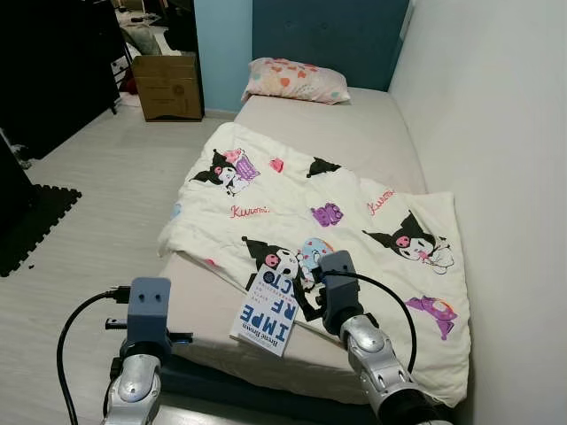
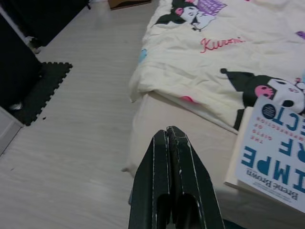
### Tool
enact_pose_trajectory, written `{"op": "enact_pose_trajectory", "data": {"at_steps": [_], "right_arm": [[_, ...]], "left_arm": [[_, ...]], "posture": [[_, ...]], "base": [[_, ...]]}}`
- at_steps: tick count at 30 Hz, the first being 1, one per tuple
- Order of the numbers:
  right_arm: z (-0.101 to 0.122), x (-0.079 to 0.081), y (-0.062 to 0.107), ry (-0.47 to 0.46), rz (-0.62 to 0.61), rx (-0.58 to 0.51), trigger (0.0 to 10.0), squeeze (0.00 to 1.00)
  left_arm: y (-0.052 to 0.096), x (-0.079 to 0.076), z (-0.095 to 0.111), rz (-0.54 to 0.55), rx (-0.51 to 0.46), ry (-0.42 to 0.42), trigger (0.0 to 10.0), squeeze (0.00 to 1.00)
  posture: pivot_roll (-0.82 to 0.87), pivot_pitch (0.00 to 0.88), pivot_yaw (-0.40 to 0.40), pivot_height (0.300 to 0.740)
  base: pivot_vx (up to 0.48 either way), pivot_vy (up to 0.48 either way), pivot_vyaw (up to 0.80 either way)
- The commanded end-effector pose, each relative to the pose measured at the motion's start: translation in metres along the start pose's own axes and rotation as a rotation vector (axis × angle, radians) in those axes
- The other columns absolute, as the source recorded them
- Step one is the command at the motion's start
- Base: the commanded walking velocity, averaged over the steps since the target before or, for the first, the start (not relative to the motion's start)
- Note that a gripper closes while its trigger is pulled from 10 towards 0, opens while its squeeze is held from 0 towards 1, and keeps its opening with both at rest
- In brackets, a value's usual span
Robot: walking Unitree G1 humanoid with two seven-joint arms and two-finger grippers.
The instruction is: Clean up the room
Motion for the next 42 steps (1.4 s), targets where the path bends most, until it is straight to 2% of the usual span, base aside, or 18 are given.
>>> {"op": "enact_pose_trajectory", "data": {"at_steps": [1,24,42], "right_arm": [[-0.004,0.001,-0.001,-0.014,0.008,0.022,10.0,0.0],[-0.004,0.002,-0.001,-0.009,0.01,0.02,10.0,0.0],[-0.004,0.004,-0.001,-0.007,0.016,0.02,10.0,0.0]], "left_arm": [[0.003,-0.001,-0.011,-0.008,0.044,-0.014,10.0,0.0],[0.006,-0.007,-0.004,-0.025,0.012,0.053,10.0,0.0],[0.008,-0.008,-0.002,-0.033,-0.001,0.084,10.0,0.0]], "posture": [[-0.06,0.135,-0.041,0.74],[-0.06,0.134,-0.037,0.74],[-0.06,0.134,-0.039,0.74]], "base": [[0.0,0.0,0.0],[0.0,0.0,0.0],[0.322,0.0,0.0]]}}
Point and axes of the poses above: a point about 5 cm out from each wrist's last joint towards the gripper, its own y axis pointing back from the gripper into the wrist, its own z axis along the axis of the wrist's last joint, x = y × z, the point moved 6 cm from there along -y, pointing out of the wrist towards the gripper, and after that the axes turned 5 degrees about -y, right-handed, at the moved point
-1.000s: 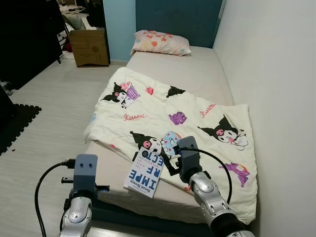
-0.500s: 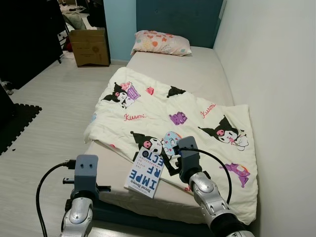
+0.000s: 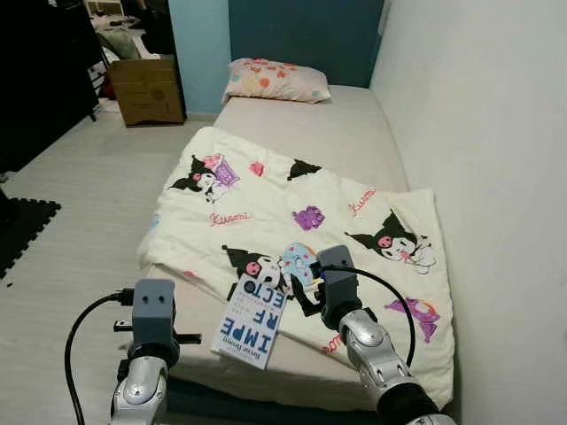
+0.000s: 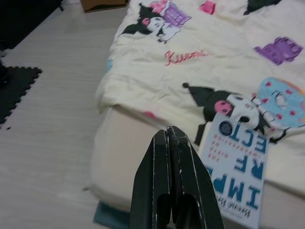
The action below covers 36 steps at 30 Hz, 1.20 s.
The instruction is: Clean up the room
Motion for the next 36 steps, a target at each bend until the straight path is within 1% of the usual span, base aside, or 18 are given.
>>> {"op": "enact_pose_trajectory", "data": {"at_steps": [1,8,14,23,24,30,36], "right_arm": [[-0.0091,0.0039,0.0021,-0.014,0.007,0.027,10.0,0.0],[-0.01,0.0038,0.0027,-0.015,0.006,0.028,10.0,0.0],[-0.011,0.0041,0.0032,-0.016,0.005,0.03,10.0,0.0],[-0.0124,0.0028,0.0043,-0.017,0.0,0.031,10.0,0.0],[-0.0131,0.0027,0.0047,-0.017,-0.001,0.032,10.0,0.0],[-0.0136,0.0036,0.005,-0.024,0.002,0.032,10.0,0.0],[-0.0121,0.0064,0.0036,-0.037,0.009,0.028,10.0,0.0]], "left_arm": [[0.003,0.0032,-0.0034,0.009,0.007,0.008,10.0,0.0],[0.0035,0.0034,-0.0035,0.006,0.007,0.001,10.0,0.0],[0.003,0.0029,-0.0029,0.006,0.004,-0.017,10.0,0.0],[0.0026,0.002,-0.0029,-0.002,0.003,-0.023,10.0,0.0],[0.0022,0.0033,-0.0018,0.004,-0.002,-0.034,10.0,0.0],[0.0005,0.0062,0.0023,0.024,-0.02,-0.042,10.0,0.0],[-0.0009,0.01,0.0017,0.049,-0.013,-0.05,10.0,0.0]], "posture": [[-0.06,0.134,-0.04,0.74],[-0.06,0.133,-0.039,0.74],[-0.05,0.13,-0.036,0.74],[-0.05,0.126,-0.032,0.74],[-0.05,0.124,-0.031,0.74],[-0.05,0.121,-0.03,0.74],[-0.05,0.117,-0.027,0.74]], "base": [[0.36,0.0,0.0],[0.315,0.0,0.0],[0.0,0.0,0.0],[0.0,0.0,0.0],[0.0,0.0,0.0],[0.0,0.0,0.0],[0.0,0.0,0.0]]}}
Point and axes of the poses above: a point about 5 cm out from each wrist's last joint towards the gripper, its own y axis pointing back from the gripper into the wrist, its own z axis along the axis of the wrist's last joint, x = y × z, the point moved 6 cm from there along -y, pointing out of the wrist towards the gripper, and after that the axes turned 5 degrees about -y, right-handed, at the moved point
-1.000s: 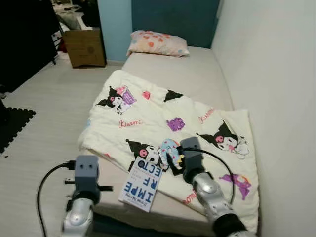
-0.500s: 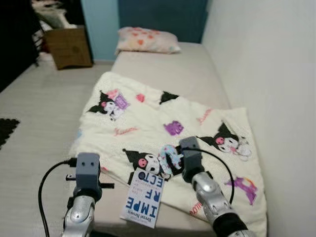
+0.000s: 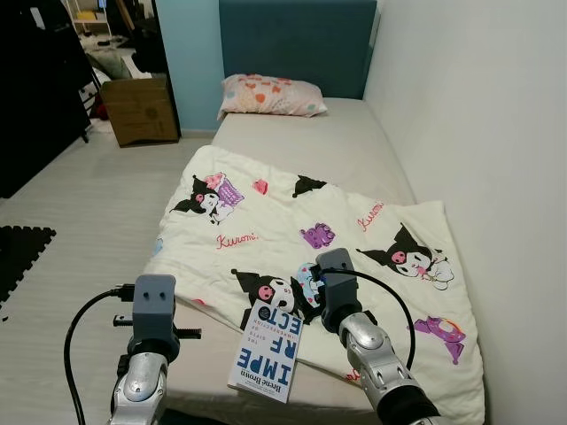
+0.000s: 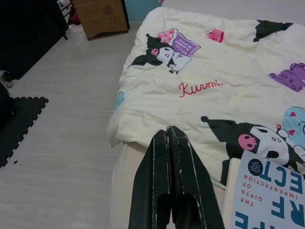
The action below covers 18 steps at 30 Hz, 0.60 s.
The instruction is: Clean up the room
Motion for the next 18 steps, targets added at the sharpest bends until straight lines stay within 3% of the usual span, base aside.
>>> {"op": "enact_pose_trajectory", "data": {"at_steps": [1,18], "right_arm": [[-0.0039,0.0034,0.0004,-0.027,0.012,0.011,10.0,0.0],[-0.0026,0.0121,-0.0012,-0.053,0.061,0.016,10.0,0.0]], "left_arm": [[-0.0007,0.0053,-0.0053,0.024,0.021,-0.019,10.0,0.0],[0.0013,0.0037,-0.0085,0.022,0.034,-0.026,10.0,0.0]], "posture": [[-0.05,0.117,-0.027,0.74],[-0.04,0.13,-0.035,0.7]], "base": [[0.0,0.0,0.0],[0.0,0.0,0.0]]}}
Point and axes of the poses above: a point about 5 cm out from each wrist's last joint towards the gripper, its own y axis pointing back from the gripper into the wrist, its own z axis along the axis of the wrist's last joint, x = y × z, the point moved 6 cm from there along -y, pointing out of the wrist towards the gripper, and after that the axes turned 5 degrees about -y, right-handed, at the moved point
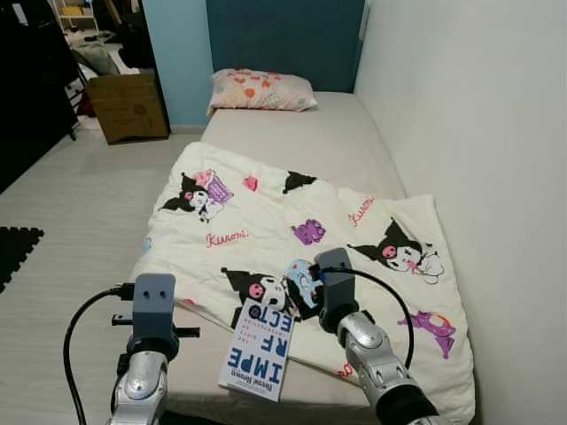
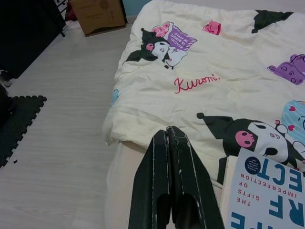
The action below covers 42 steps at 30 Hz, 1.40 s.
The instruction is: Clean up the room
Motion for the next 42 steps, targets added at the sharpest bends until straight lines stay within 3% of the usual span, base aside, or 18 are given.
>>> {"op": "enact_pose_trajectory", "data": {"at_steps": [1,18,42], "right_arm": [[-0.0031,0.0025,-0.0003,-0.017,0.006,0.014,10.0,0.0],[-0.0034,0.0025,0.0002,-0.016,0.014,0.015,10.0,0.0],[-0.0052,0.0055,0.0006,-0.011,0.029,0.026,10.0,0.0]], "left_arm": [[0.0023,0.0028,-0.0088,0.009,0.032,-0.012,10.0,0.0],[0.0013,0.0061,-0.0059,0.032,0.018,-0.019,10.0,0.0],[0.0078,0.0073,-0.0114,0.044,0.033,-0.018,10.0,0.0]], "posture": [[-0.05,0.131,-0.034,0.695],[-0.05,0.136,-0.035,0.63],[-0.05,0.152,-0.05,0.621]], "base": [[0.0,0.0,0.0],[0.0,0.0,0.0],[0.0,0.0,0.0]]}}
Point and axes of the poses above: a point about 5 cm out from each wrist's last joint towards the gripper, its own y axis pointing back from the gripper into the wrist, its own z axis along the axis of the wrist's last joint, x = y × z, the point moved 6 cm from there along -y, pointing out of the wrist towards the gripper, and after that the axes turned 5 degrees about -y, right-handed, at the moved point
